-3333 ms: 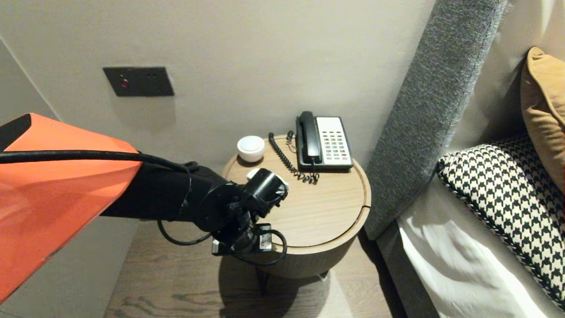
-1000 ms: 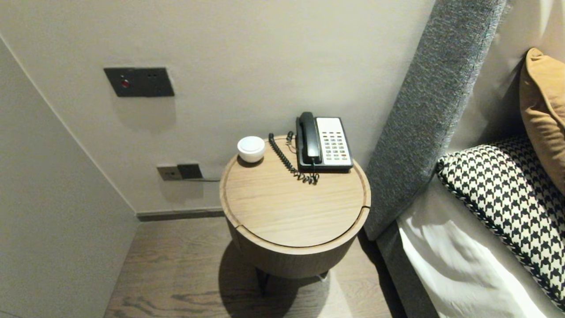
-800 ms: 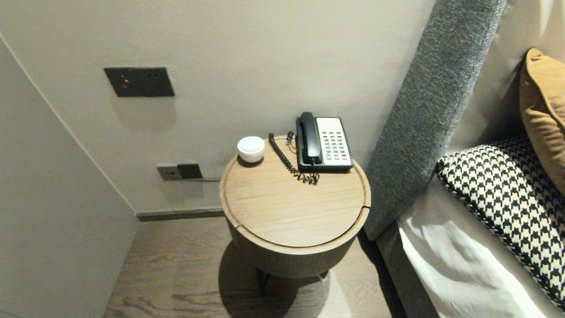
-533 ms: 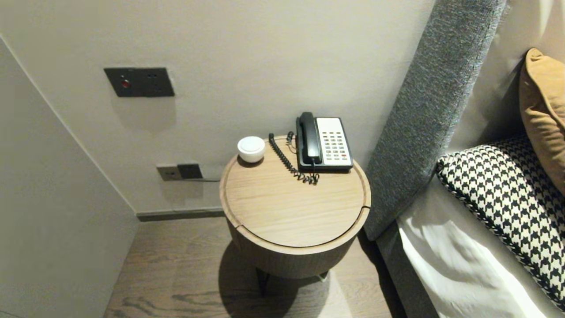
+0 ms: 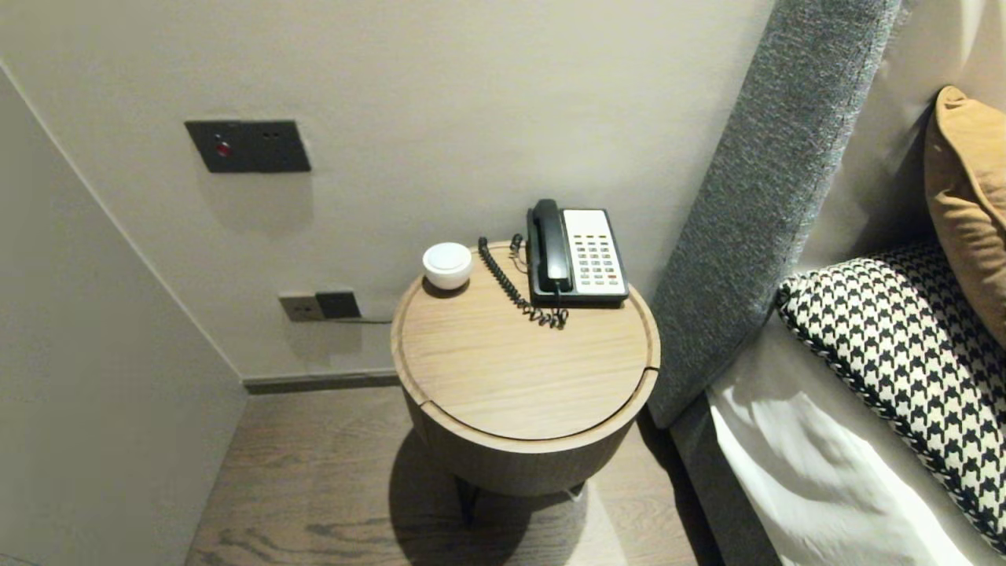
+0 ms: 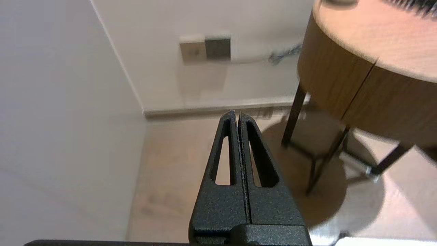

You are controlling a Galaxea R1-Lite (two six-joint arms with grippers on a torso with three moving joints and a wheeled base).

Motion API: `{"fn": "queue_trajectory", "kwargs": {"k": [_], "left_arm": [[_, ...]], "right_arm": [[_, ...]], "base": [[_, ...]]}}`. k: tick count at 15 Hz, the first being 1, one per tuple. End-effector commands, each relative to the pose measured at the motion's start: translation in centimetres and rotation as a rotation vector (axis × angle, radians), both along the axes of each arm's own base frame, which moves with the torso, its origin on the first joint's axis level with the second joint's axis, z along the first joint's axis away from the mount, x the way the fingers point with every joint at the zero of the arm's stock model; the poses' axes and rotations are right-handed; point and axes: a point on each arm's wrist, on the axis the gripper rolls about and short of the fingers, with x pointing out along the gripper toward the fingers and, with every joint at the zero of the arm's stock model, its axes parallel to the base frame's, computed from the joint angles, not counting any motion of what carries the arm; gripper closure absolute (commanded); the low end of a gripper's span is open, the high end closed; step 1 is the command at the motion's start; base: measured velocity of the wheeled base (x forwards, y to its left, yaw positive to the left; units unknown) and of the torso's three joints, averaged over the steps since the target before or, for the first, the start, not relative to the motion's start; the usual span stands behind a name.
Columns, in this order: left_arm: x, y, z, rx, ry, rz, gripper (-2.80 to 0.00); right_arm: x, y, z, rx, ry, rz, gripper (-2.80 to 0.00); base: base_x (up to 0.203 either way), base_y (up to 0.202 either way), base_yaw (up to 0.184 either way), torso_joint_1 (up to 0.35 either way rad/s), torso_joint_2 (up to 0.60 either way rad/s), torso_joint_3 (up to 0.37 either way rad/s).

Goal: Open the nightstand drawer

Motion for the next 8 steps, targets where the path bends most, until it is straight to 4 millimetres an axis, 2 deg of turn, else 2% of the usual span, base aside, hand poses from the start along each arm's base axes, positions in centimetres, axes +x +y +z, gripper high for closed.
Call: {"fn": "queue_trajectory", "kwargs": {"k": [1, 8], "left_arm": [[0.1, 0.0, -0.37, -0.024, 0.001, -0.001, 0.0], [0.09, -0.01, -0.35, -0.038, 0.002, -0.003, 0.0]], "right_arm": [[0.31, 0.0, -1.1, 0.001, 0.039, 0.0, 0.0], [0.31, 0.0, -1.1, 0.001, 0.039, 0.0, 0.0]], "base": [[0.0, 0.0, 0.0, 0.0, 0.0, 0.0], [0.0, 0.0, 0.0, 0.0, 0.0, 0.0]]}}
